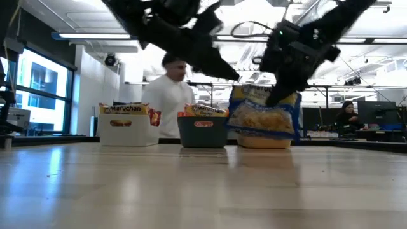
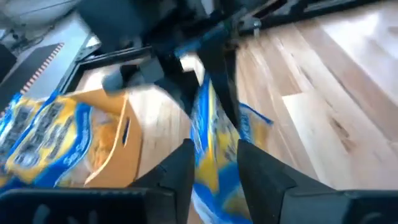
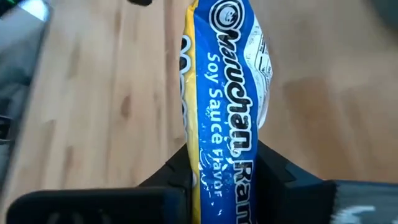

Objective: Sort Maruchan noodles
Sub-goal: Put the blue noodle pack into the yellow bin

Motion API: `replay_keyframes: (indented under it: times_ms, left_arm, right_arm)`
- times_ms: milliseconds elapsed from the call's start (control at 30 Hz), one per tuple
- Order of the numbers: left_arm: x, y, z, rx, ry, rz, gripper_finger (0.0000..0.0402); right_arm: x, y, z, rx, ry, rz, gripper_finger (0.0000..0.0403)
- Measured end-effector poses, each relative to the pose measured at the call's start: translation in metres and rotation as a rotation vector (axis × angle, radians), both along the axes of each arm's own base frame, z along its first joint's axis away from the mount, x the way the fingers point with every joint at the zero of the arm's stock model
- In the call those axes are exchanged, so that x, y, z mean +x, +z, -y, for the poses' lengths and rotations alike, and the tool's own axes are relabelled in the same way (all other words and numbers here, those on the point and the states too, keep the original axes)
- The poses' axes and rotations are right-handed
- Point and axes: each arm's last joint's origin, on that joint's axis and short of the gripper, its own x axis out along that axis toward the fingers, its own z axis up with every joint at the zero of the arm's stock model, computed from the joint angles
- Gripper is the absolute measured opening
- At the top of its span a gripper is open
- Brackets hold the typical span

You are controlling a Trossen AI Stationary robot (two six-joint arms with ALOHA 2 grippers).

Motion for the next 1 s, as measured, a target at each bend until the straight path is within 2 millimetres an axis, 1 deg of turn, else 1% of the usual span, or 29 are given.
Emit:
replay_keyframes:
  times_ms: [33,133,200,267,367,467,533,633,767,867,1000]
  left_arm:
    - [-0.008,0.001,-0.002,-0.019,0.008,0.013,0.0113]
    - [-0.032,-0.005,-0.006,-0.096,0.020,0.087,0.0119]
    - [-0.043,-0.008,-0.006,-0.126,0.013,0.197,0.0117]
    - [-0.059,-0.011,-0.005,-0.153,0.005,0.287,0.0113]
    - [-0.075,-0.014,-0.003,-0.160,0.001,0.411,0.0107]
    - [-0.085,-0.019,-0.003,-0.171,0.004,0.469,0.0103]
    - [-0.088,-0.021,-0.003,-0.170,0.008,0.475,0.0102]
    - [-0.090,-0.025,-0.003,-0.172,0.018,0.459,0.0102]
    - [-0.091,-0.027,-0.003,-0.173,0.020,0.450,0.0102]
    - [-0.091,-0.027,-0.004,-0.172,0.020,0.450,0.0101]
    - [-0.091,-0.027,-0.004,-0.172,0.021,0.449,0.0101]
  right_arm:
    - [0.002,0.008,0.002,-0.038,0.010,-0.015,0.0081]
    - [0.005,0.034,0.007,-0.177,0.059,-0.077,0.0075]
    - [0.007,0.054,0.013,-0.296,0.077,-0.122,0.0070]
    - [0.007,0.076,0.020,-0.420,0.077,-0.160,0.0068]
    - [0.004,0.105,0.032,-0.580,0.096,-0.201,0.0067]
    - [-0.001,0.122,0.046,-0.691,0.125,-0.202,0.0068]
    - [-0.006,0.125,0.056,-0.739,0.150,-0.207,0.0067]
    - [-0.014,0.120,0.073,-0.779,0.168,-0.239,0.0068]
    - [-0.021,0.101,0.094,-0.730,0.156,-0.318,0.0068]
    - [-0.019,0.087,0.107,-0.666,0.157,-0.319,0.0068]
    - [-0.012,0.071,0.116,-0.615,0.184,-0.319,0.0068]
